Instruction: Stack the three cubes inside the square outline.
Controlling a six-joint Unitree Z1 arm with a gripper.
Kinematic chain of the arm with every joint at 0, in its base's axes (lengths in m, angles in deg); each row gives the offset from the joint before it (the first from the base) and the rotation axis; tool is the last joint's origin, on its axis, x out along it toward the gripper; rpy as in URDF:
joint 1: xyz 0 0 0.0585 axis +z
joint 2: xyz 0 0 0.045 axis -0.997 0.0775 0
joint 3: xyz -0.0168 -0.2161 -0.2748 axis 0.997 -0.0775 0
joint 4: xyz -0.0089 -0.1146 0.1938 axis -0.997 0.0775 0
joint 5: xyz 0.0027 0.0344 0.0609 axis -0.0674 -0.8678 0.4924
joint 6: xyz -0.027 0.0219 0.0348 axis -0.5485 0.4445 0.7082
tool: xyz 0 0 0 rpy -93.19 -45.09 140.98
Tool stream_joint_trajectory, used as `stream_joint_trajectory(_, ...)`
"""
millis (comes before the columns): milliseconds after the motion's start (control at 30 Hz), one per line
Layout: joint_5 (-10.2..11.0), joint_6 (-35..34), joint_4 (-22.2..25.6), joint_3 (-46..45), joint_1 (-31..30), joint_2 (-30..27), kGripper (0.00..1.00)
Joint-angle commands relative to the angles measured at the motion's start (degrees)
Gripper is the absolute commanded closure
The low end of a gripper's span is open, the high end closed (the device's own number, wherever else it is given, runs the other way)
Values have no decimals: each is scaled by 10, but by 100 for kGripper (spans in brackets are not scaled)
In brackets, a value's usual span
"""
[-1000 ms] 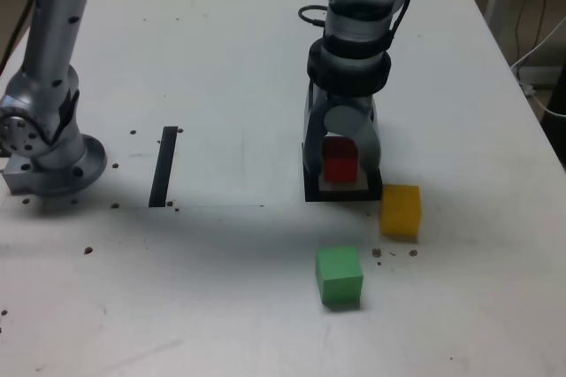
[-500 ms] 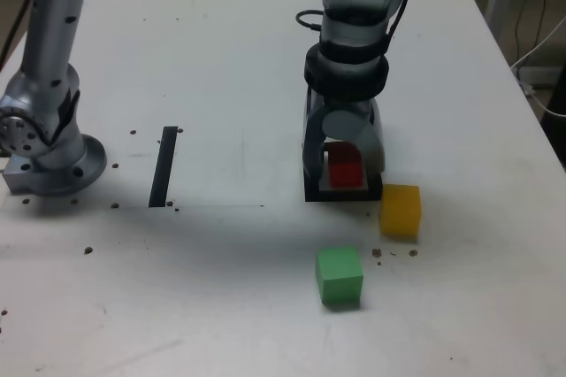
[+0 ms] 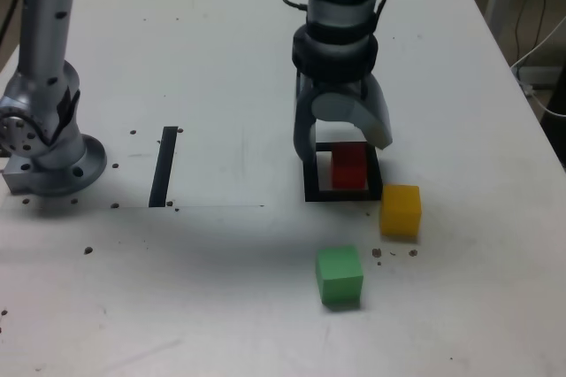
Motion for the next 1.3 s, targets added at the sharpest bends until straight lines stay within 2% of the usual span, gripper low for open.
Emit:
stream_joint_trajectory(0, 1, -6, 11, 5, -9, -17, 1)
stream_joint_trajectory(267, 15, -56, 73, 53, -59, -49, 1)
stream_joint_trajectory(567, 11, -112, 123, 130, -117, -23, 1)
stream_joint_trajectory(933, 9, -135, 130, 179, -140, 35, 3)
stream_joint_trajectory(1267, 4, -150, 123, 182, -144, 86, 9)
